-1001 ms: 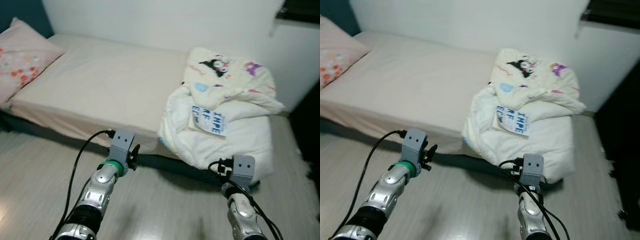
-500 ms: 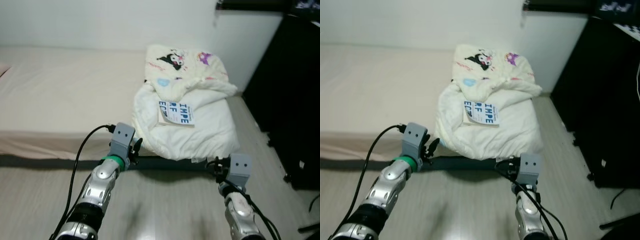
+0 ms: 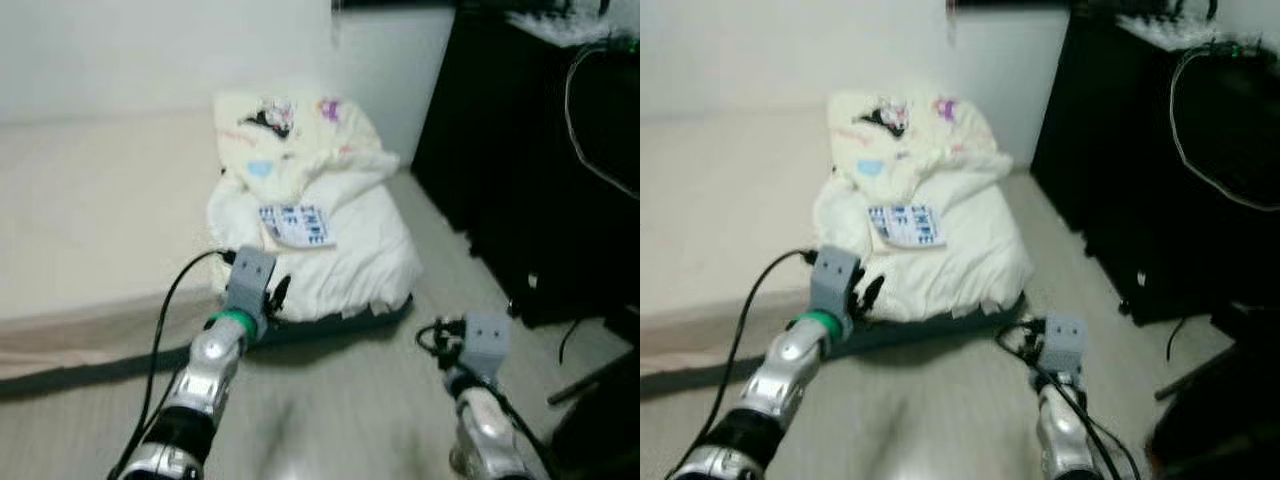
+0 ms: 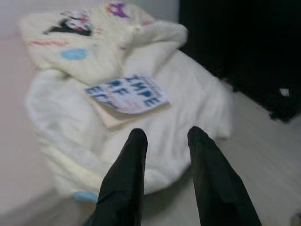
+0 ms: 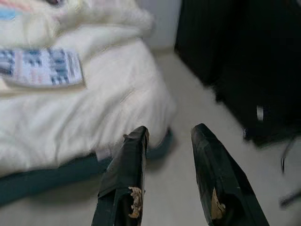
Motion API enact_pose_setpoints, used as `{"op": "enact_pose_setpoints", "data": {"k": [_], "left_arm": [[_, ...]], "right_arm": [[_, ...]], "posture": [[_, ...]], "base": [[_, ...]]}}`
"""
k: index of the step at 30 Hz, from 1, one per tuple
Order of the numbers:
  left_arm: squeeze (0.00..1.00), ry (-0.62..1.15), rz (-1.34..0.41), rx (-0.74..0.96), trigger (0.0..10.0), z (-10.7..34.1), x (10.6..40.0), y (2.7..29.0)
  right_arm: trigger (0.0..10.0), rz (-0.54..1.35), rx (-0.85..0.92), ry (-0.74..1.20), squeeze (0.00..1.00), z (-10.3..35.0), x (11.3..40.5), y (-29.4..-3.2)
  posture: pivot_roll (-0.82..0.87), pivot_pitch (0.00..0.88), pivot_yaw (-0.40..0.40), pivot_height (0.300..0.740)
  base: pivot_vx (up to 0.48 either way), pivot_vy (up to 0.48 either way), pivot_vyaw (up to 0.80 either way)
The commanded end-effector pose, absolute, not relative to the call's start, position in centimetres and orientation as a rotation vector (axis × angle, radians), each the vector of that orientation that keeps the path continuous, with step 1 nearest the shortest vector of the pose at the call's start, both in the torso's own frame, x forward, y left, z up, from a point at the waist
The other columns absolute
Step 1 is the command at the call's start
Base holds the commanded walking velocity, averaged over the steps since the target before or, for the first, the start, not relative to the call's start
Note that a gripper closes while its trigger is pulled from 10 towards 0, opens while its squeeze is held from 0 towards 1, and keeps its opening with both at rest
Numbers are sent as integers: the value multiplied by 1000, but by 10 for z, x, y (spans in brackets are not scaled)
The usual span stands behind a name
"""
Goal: Clean up the room
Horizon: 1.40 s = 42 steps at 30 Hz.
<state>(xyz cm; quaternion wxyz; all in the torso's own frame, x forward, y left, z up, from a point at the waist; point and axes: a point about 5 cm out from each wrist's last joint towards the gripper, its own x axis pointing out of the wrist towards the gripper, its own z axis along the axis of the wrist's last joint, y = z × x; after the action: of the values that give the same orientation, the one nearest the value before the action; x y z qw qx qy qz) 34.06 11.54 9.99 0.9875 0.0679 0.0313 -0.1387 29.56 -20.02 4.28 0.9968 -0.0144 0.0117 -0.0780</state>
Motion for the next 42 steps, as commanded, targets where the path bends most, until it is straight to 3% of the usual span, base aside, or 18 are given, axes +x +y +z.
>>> {"op": "enact_pose_setpoints", "data": {"k": [1, 22, 34, 42], "left_arm": [[0, 88, -266, 146, 10000, 93, 338, 120], [0, 105, -275, 148, 10000, 89, 335, 119], [0, 145, -238, 185, 10000, 76, 329, 130], [0, 153, -237, 189, 10000, 74, 328, 130]], "right_arm": [[10000, -146, -22, 56, 0, 34, 290, -195], [10000, -142, -36, 60, 0, 33, 288, -195], [10000, -92, -97, 15, 0, 40, 291, -188], [10000, -93, -88, 13, 0, 38, 288, -186]], "posture": [[7, 28, 73, 740], [5, 39, 72, 740], [5, 43, 71, 740], [3, 46, 71, 710]], "base": [[469, 0, 0], [452, 0, 0], [0, 0, 0], [0, 0, 0]]}}
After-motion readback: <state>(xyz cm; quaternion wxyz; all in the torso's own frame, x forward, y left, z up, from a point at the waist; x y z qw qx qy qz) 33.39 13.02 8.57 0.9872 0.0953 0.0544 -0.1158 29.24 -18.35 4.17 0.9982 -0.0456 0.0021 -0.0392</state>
